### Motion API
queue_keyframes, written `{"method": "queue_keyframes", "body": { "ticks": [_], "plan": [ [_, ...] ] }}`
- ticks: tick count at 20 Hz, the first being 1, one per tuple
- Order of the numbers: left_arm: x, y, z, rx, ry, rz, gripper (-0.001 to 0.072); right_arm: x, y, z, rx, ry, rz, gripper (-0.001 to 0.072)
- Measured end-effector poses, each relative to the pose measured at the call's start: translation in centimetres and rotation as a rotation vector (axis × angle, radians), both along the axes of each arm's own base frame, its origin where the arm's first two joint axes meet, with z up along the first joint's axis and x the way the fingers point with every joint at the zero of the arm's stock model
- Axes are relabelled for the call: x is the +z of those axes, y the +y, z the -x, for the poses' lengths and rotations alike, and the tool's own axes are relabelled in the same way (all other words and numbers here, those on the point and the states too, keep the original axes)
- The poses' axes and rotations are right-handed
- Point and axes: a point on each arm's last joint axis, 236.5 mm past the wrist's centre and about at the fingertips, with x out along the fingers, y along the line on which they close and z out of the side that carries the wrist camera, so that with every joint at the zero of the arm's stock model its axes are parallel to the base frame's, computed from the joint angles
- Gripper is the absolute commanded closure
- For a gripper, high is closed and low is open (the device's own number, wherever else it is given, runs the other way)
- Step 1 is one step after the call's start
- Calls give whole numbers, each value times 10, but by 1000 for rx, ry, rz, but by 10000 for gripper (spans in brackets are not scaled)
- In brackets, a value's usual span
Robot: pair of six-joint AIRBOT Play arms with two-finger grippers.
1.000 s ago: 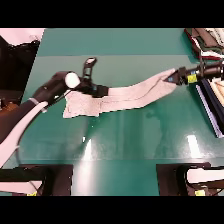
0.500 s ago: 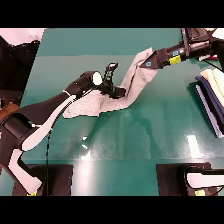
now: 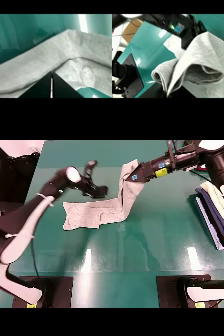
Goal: Fold the shirts.
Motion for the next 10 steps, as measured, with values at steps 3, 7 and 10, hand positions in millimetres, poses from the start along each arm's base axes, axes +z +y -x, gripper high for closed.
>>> {"method": "queue_keyframes", "body": {
  "ticks": [3,7,10],
  "plan": [
    [59,63,-9,79,-108,-46,682,-6,22,2,19,0,-8,698],
    [130,137,5,170,-241,-145,683,-30,57,2,45,28,-10,698],
    [161,170,26,205,-290,-226,683,-57,88,0,59,43,-7,696]
  ]
}}
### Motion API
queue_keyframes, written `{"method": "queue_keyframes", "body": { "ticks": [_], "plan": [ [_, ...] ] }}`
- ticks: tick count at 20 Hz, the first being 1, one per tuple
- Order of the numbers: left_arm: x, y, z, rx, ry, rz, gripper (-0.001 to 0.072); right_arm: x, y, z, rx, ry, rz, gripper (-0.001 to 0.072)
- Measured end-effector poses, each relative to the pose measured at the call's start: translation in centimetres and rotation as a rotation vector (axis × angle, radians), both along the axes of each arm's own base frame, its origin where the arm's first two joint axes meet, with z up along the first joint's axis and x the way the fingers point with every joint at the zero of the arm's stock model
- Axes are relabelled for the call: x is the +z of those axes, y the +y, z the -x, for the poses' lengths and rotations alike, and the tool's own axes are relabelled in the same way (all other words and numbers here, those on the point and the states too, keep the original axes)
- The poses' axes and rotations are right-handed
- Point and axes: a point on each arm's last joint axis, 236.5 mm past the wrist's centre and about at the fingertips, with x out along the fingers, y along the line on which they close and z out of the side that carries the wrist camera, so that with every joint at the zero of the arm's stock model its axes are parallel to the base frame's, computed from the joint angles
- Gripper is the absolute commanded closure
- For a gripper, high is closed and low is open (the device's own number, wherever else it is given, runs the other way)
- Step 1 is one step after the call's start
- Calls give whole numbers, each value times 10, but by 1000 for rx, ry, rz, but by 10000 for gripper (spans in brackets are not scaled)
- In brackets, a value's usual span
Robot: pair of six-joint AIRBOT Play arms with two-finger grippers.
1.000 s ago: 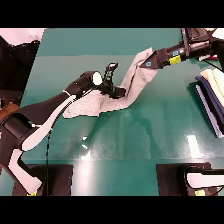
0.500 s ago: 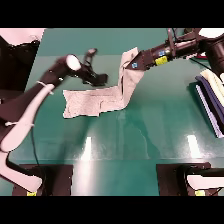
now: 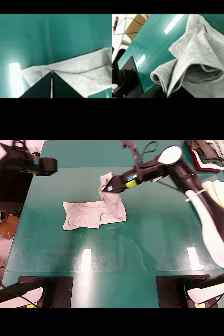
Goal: Fold the shirts.
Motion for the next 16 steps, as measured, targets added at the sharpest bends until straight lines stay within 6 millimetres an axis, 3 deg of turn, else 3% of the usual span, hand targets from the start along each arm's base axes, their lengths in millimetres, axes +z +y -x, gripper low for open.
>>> {"method": "queue_keyframes", "body": {
  "ticks": [2,3,5,6,7,10,13,16],
  "plan": [
    [9,13,14,12,2,-37,682,-20,24,0,12,0,2,691],
    [10,18,19,15,11,-57,682,-32,36,0,12,-4,4,642],
    [10,24,29,18,35,-79,682,-52,62,1,15,-17,3,293],
    [10,25,32,16,43,-82,682,-62,76,4,22,-26,3,227],
    [9,25,35,15,51,-85,682,-70,88,8,37,-38,3,181],
    [8,28,40,17,69,-93,682,-72,116,21,109,-87,-15,183],
    [5,28,44,14,89,-97,682,-65,100,16,158,-103,12,184],
    [4,29,47,12,100,-99,682,-77,38,-10,133,-85,162,184]
  ]
}}
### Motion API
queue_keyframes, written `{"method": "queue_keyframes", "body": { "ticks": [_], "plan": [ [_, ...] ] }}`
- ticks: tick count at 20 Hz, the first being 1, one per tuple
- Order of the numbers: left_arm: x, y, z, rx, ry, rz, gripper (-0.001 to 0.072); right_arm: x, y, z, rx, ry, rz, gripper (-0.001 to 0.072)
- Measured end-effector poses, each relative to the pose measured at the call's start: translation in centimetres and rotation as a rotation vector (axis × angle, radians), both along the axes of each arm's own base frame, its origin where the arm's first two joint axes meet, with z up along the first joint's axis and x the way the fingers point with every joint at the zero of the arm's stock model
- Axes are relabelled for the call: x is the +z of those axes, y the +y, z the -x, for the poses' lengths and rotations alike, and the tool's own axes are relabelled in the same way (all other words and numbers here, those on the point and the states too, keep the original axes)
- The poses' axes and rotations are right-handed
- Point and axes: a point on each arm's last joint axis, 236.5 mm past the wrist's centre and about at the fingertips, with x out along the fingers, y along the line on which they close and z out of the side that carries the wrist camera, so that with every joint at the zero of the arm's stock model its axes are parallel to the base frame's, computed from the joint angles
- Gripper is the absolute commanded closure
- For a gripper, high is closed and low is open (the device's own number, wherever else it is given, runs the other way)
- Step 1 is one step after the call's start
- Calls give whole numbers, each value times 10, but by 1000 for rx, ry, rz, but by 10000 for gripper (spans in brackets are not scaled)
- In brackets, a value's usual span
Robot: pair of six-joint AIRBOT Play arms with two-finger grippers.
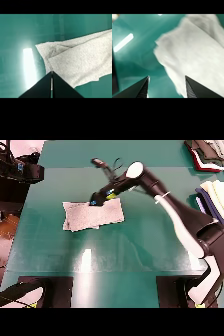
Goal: Fold the shirts.
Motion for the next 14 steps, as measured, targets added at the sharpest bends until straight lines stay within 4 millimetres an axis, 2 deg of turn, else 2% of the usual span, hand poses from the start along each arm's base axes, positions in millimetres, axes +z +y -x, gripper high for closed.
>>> {"method": "queue_keyframes", "body": {
  "ticks": [3,5,7,8,10,12,14],
  "plan": [
    [-1,0,1,-1,4,-1,682,-22,-80,-30,-126,76,138,182],
    [0,0,1,0,3,-1,682,-42,-130,-41,-228,171,183,180],
    [0,0,0,-1,2,0,682,-62,-160,-40,-293,282,183,180],
    [0,0,0,-2,0,1,682,-73,-169,-38,-327,342,168,181],
    [0,-2,0,-7,0,6,682,-94,-174,-31,-364,452,130,181],
    [0,-3,0,-12,0,7,682,-108,-167,-29,-398,527,82,180],
    [0,-4,1,-20,1,5,682,-121,-151,-25,-407,577,52,181]
  ]
}}
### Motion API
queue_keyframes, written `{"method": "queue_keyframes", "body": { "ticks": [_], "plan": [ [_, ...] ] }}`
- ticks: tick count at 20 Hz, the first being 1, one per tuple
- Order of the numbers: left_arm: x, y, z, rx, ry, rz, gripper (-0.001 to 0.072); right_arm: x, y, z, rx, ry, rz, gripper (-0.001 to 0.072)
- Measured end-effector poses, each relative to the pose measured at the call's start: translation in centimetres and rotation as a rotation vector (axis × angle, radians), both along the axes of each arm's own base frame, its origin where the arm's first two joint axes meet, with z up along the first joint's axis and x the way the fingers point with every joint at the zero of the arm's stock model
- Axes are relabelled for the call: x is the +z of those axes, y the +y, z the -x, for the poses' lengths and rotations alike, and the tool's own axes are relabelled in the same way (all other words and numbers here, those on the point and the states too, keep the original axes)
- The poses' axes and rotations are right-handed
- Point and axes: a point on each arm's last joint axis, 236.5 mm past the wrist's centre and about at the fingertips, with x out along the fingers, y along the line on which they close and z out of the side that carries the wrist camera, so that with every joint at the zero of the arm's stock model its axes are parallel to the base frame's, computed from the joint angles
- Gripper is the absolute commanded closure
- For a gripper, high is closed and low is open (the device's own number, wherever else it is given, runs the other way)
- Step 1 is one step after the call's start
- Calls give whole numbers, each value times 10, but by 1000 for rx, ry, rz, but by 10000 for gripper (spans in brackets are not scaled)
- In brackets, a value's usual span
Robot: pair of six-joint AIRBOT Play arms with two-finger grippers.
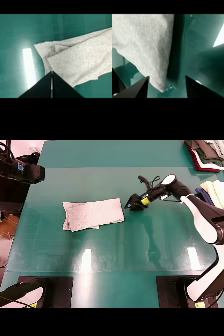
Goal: Fold the shirts.
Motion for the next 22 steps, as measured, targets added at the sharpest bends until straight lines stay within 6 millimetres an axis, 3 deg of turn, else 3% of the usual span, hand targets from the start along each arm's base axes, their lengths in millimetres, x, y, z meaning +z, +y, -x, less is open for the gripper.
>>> {"method": "queue_keyframes", "body": {
  "ticks": [6,7,8,9,13,15,17,22],
  "plan": [
    [-3,-1,4,-14,19,-4,682,-12,72,4,-48,-5,-75,208],
    [-3,-1,5,-16,24,-6,682,-13,81,3,-61,-18,-81,365],
    [-4,-1,6,-17,28,-7,682,-15,89,2,-64,-38,-77,578],
    [-5,-1,7,-18,32,-8,682,-17,95,1,-68,-61,-76,694],
    [-6,-1,9,-20,40,-10,682,5,97,-10,-60,-161,-113,697],
    [-6,-1,9,-20,41,-11,682,29,73,-31,-102,-226,-122,698],
    [-6,-1,9,-21,43,-11,682,59,29,-55,-163,-298,-116,698],
    [-5,-7,10,-32,43,14,682,135,-135,-108,-427,-491,-27,698]
  ]
}}
